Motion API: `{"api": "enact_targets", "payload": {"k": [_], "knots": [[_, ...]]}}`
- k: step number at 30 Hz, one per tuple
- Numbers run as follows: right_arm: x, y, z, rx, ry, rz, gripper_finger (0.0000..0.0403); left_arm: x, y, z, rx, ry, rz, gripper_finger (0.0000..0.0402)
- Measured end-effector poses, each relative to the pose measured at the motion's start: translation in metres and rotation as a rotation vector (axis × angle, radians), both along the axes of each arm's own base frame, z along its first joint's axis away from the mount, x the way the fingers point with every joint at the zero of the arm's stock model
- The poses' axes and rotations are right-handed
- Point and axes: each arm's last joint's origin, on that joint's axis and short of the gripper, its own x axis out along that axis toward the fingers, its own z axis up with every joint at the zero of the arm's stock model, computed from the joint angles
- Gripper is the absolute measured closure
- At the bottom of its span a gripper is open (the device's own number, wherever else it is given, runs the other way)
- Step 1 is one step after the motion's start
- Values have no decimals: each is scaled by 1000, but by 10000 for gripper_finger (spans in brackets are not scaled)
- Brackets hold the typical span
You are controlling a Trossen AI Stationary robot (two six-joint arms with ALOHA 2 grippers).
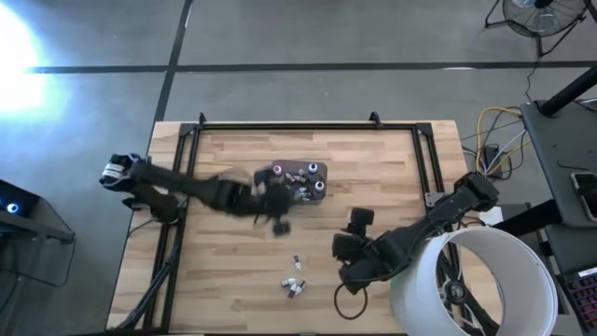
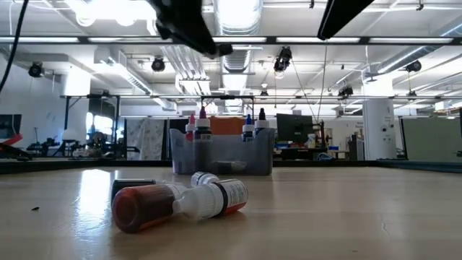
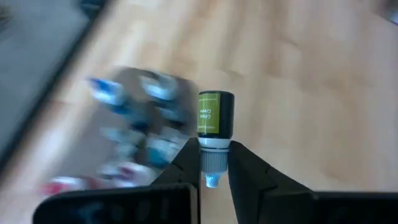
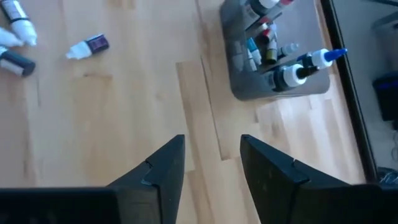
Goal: Pick & Place food coloring
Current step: Put the small green food coloring bottle into the black bin, then put the top small purple food coloring bottle into the black bin
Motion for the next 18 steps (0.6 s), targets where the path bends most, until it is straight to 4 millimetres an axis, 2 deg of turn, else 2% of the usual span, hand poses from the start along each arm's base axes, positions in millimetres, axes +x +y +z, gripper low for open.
{"api": "enact_targets", "payload": {"k": [3, 5, 8, 13, 16, 18], "knots": [[-1, -3, -2, -18, 2, -5, 255, 12, 45, 13, -3, -12, 79, 380], [0, -5, -4, -28, 4, -6, 253, 16, 77, 10, -36, 26, 108, 378], [-1, -8, -8, -34, 15, -20, 250, 19, 110, 5, -57, 49, 149, 358], [0, -11, -11, -15, -2, -77, 247, 19, 137, 0, -84, 75, 130, 274], [3, -17, -11, -13, 1, -95, 249, 16, 141, -1, -75, 98, 144, 229], [6, -23, -11, -6, 7, -112, 250, 10, 136, 3, -66, 130, 112, 210]]}}
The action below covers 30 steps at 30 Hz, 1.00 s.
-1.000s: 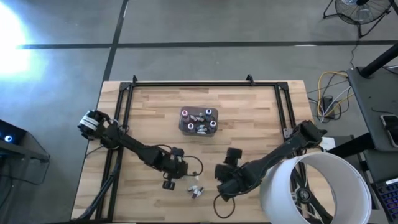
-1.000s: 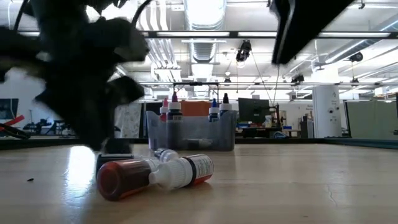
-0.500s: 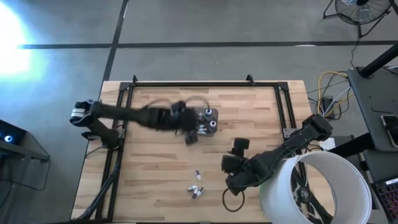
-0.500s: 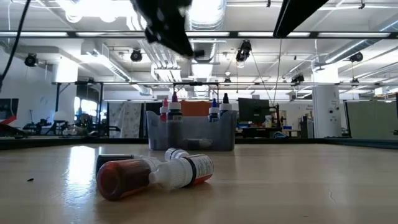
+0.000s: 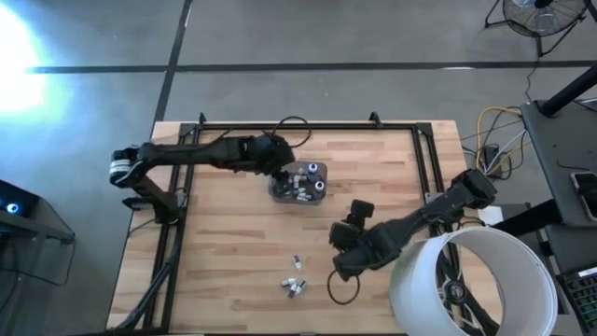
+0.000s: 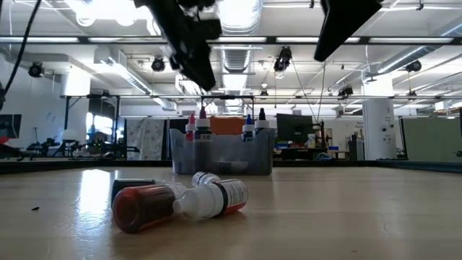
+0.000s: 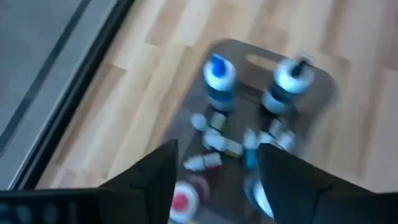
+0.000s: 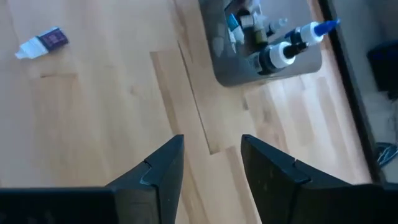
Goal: Pick & Place food coloring
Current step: Put the top small purple food coloring bottle into the black bin
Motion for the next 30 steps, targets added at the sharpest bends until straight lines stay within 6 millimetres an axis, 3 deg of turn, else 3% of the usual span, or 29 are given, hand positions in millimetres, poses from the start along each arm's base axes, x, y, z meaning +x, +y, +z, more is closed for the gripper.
{"api": "enact_targets", "payload": {"k": [4, 6, 11, 15, 19, 23, 30], "knots": [[13, -13, -3, 92, 22, 21, 248, -22, -36, 23, -1, -26, -117, 197], [25, -18, -10, 195, -1, 80, 248, -34, -59, 25, -11, -35, -190, 196], [49, -37, -34, 525, -76, 183, 248, -64, -107, -5, -129, 9, -248, 195], [57, -51, -48, 722, -158, 57, 248, -88, -133, -32, -238, 45, -180, 195], [66, -53, -44, 817, -277, -32, 248, -106, -148, -51, -218, 40, -85, 196], [74, -50, -43, 874, -337, -157, 248, -112, -156, -71, -196, 43, -152, 196], [101, -35, -87, 960, -241, -402, 248, -117, -158, -115, -263, -3, -387, 196]]}}
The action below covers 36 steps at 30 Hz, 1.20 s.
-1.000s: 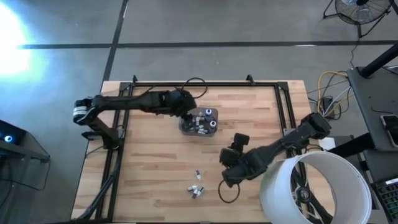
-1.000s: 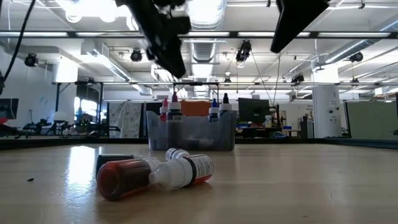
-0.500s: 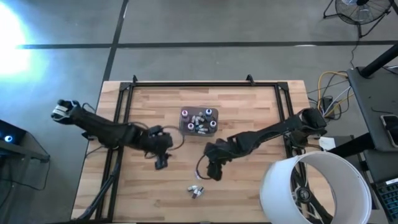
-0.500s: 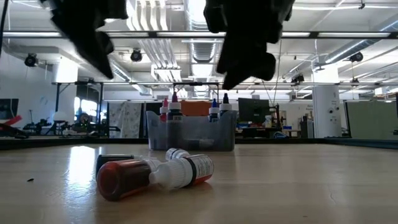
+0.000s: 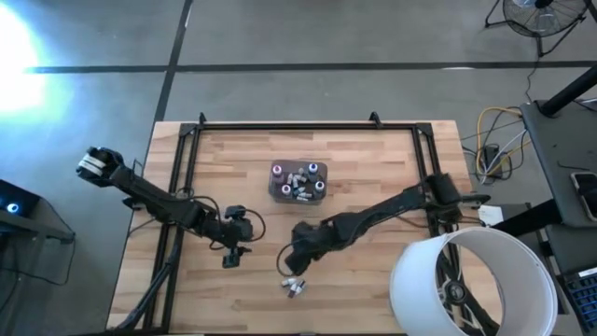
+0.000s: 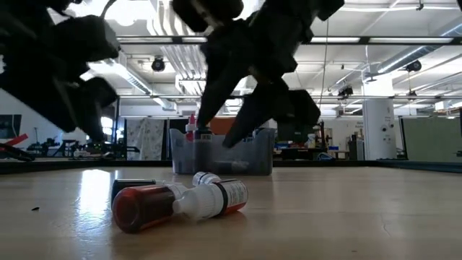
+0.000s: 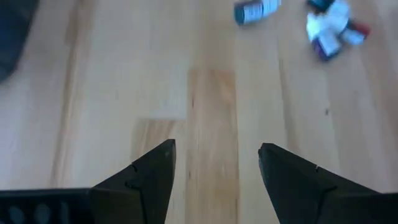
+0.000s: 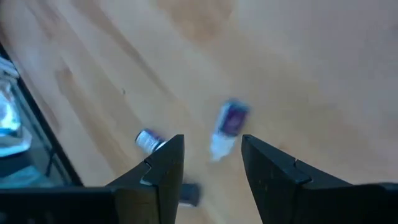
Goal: Pick & Place food coloring
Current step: Put the top small purple food coloring bottle into the black bin
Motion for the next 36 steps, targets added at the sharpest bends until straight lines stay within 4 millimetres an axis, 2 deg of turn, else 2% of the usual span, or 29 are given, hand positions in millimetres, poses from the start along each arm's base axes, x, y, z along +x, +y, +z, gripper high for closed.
{"api": "enact_targets", "payload": {"k": [3, 9, 17, 23, 30, 33, 36], "knots": [[14, 12, -11, 22, 62, -12, 248, -6, 3, -10, 3, 26, 5, 196], [28, 21, -7, -111, 285, -55, 248, -14, 6, -22, 5, 62, 20, 196], [59, 35, -19, -60, 347, -78, 248, -18, 8, -26, 8, 70, 22, 196], [62, 35, -27, -118, 443, -109, 248, -18, 8, -26, 10, 70, 19, 196], [63, 36, -31, -135, 429, -64, 248, -18, 8, -26, 9, 71, 20, 196], [60, 34, -21, -187, 425, 27, 245, -19, 6, -26, -55, 91, 27, 196], [52, 31, 3, -249, 424, 158, 239, -17, 4, -23, -151, 99, 51, 196]]}}
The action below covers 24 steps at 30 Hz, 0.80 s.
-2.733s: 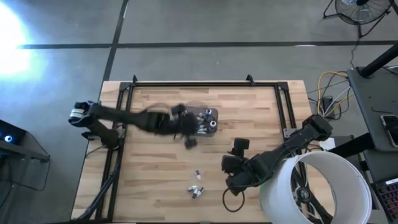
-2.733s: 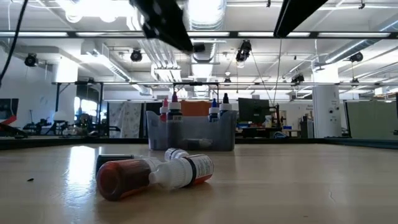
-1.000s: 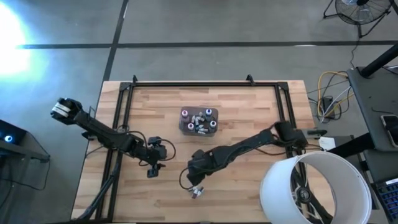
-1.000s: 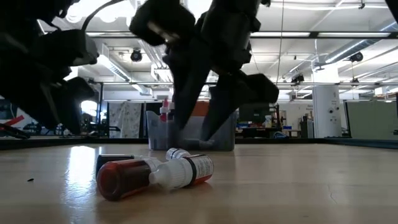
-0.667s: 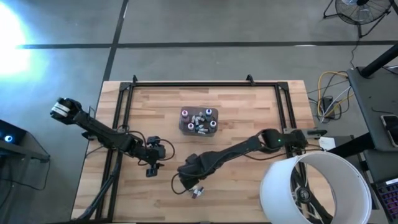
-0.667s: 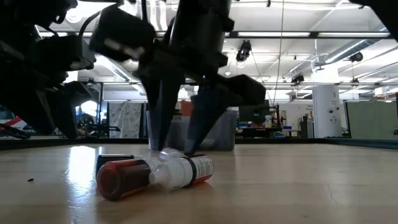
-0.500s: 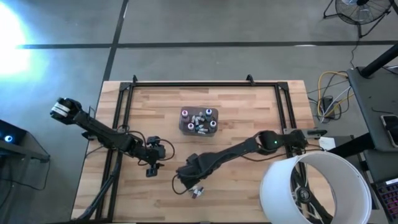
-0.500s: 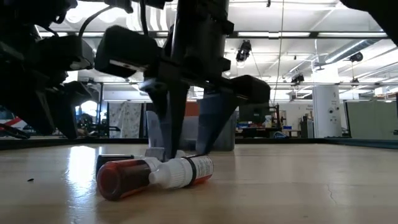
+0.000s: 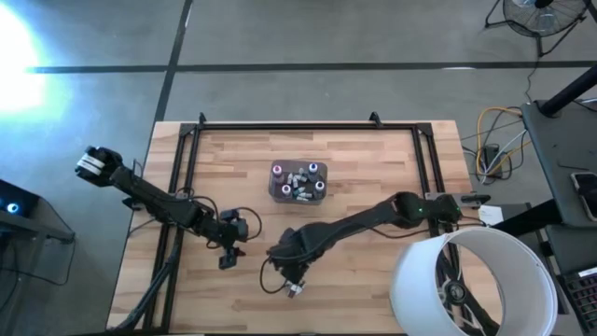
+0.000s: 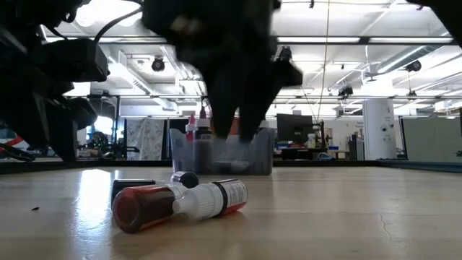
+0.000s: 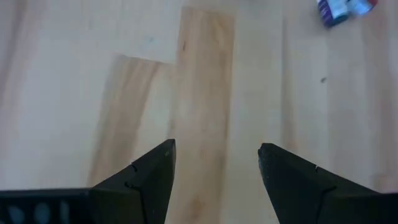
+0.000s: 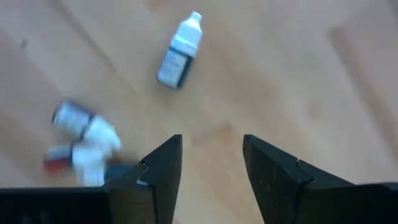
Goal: Pick & Place food coloring
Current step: Put the top small purple food coloring bottle into the black bin
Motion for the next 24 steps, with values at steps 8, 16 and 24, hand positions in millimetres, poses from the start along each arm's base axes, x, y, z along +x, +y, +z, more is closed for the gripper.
{"api": "enact_targets", "payload": {"k": [8, 16, 24], "knots": [[6, -22, 22, 149, -41, -50, 216, 1, 0, 0, -45, 11, 80, 196], [21, -24, 5, 168, -110, -180, 186, 1, 0, 1, -30, -10, 68, 196], [25, -24, -8, 136, -145, -249, 181, 2, 2, 0, 8, -29, 91, 196]]}}
